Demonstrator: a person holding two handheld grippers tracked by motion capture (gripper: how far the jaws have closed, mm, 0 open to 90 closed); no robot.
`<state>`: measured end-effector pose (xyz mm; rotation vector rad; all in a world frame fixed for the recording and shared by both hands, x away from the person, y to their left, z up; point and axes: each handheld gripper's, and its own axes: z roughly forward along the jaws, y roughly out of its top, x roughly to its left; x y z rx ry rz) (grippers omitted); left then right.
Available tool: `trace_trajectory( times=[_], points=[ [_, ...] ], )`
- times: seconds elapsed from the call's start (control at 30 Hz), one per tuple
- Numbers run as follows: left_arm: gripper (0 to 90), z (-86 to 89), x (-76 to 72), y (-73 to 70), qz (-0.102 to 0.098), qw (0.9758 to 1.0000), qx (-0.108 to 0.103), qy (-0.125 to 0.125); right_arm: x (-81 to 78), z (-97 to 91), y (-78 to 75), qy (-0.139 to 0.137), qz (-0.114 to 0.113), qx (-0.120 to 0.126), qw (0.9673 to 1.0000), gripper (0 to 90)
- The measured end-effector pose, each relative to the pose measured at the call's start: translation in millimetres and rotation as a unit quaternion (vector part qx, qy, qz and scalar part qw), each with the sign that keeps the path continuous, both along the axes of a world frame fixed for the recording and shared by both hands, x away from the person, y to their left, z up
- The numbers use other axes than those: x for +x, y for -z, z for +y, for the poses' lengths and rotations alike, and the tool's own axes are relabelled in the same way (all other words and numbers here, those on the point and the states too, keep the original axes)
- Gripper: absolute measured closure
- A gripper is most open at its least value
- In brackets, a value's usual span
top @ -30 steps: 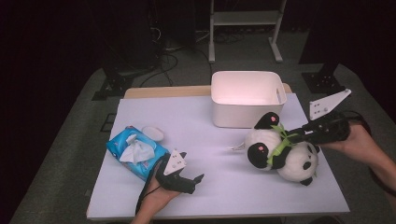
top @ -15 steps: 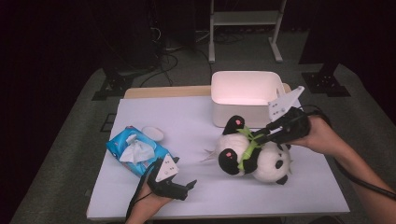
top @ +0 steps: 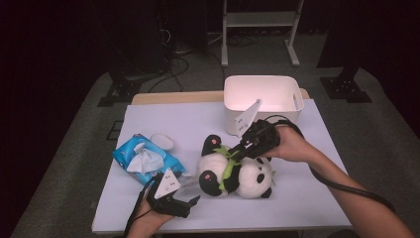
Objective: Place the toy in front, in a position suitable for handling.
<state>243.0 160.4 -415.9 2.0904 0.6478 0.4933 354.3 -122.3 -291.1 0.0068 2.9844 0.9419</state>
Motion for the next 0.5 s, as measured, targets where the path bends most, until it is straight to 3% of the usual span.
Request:
trace_trajectory(
  times=[0.1, 0.17, 0.23, 0.33, 0.5],
  points=[
    [6.0, 2.6, -1.6, -0.8, 0.003, 1.0000, 0.000, 0.005, 1.2, 12.6, 17.3, -0.011, 0.018, -0.007, 0.9998, 74.2],
    [6.0, 4.3, -1.9, -1.8, 0.003, 1.0000, -0.001, 0.007, 3.1, 14.4, 22.1, 0.000, 0.024, 0.004, 0.9997, 69.2],
    [6.0, 5.2, -2.3, -2.9, 0.004, 0.9999, -0.005, 0.009, 6.5, 10.2, 22.0, 0.013, 0.035, 0.020, 0.9991, 58.6],
    [6.0, 4.8, -3.2, -4.9, 0.003, 0.9999, -0.003, 0.014, 5.9, -2.7, 26.5, 0.029, 0.045, 0.030, 0.9981, 50.4],
    [6.1, 2.4, -2.5, -6.5, 0.009, 0.9997, -0.003, 0.024, 2.3, -23.4, 30.7, 0.044, 0.045, 0.058, 0.9964, 45.6]
  ],
)
